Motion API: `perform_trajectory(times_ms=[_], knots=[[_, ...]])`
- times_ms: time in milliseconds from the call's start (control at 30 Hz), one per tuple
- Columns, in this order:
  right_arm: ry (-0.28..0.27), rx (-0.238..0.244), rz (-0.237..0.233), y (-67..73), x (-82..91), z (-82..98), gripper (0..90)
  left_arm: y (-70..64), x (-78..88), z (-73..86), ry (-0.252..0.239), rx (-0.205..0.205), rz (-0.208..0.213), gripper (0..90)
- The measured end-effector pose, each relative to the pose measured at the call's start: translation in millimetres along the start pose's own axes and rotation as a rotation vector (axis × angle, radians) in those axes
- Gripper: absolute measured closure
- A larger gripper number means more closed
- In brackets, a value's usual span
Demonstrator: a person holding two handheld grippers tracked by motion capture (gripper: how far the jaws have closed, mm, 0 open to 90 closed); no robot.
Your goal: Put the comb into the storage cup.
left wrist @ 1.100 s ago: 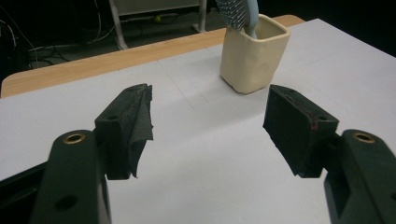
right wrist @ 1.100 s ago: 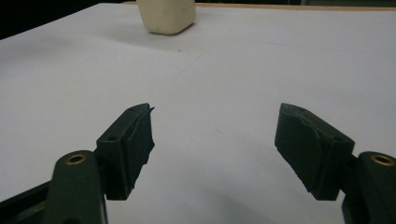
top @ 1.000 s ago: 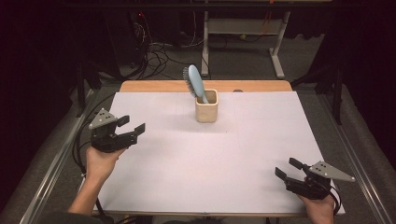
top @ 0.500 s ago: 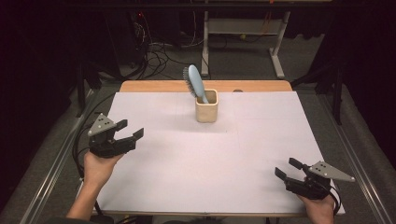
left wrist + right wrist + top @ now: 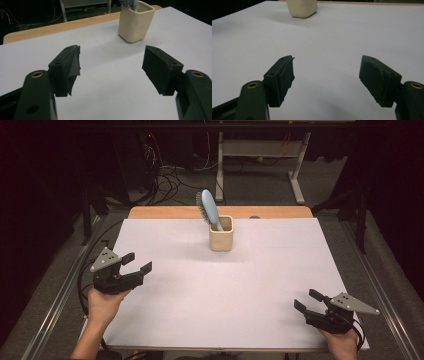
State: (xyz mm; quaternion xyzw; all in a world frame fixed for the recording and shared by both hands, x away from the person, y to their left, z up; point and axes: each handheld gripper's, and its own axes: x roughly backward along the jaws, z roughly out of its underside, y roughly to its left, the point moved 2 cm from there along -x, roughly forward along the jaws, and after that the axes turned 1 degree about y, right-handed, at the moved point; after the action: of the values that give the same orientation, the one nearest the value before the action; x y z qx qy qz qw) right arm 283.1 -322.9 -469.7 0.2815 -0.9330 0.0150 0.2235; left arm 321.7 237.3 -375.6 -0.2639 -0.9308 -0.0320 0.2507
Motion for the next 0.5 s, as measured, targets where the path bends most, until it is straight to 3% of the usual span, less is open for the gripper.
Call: perform_trajectory(times_ms=[500], knots=[[0.003,0.002,-0.004,0.6,-0.5,0.0,28.5,-0.5,6.1,11.6,-0.014,0.033,0.023,30.1]])
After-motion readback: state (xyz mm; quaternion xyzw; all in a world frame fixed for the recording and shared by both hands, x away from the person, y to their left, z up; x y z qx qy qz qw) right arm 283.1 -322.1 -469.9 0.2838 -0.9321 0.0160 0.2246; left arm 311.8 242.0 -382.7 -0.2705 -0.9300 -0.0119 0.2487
